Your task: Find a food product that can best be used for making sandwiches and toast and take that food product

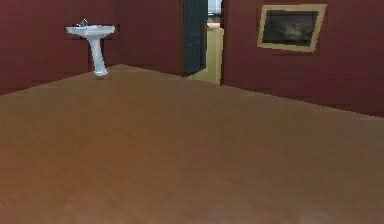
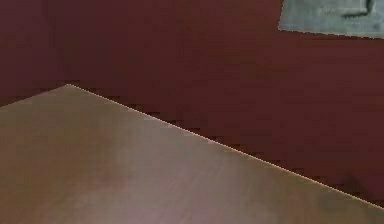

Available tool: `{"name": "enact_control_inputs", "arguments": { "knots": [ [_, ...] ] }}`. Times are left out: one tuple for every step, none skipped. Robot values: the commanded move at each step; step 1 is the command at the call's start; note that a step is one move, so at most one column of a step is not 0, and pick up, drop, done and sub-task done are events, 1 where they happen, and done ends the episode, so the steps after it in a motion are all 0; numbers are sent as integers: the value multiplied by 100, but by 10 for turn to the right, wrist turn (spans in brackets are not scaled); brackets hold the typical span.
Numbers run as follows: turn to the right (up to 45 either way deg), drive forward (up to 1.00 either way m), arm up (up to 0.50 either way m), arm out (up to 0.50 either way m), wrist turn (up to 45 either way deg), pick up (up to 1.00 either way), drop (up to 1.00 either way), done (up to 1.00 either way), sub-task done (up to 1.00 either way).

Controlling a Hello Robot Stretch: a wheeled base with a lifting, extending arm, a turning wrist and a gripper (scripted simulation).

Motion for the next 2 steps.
{"name": "enact_control_inputs", "arguments": {
  "knots": [
    [0, 100, 0, 0, 0, 0, 0, 0, 0],
    [0, 100, 0, 0, 0, 0, 0, 0, 0]
  ]
}}
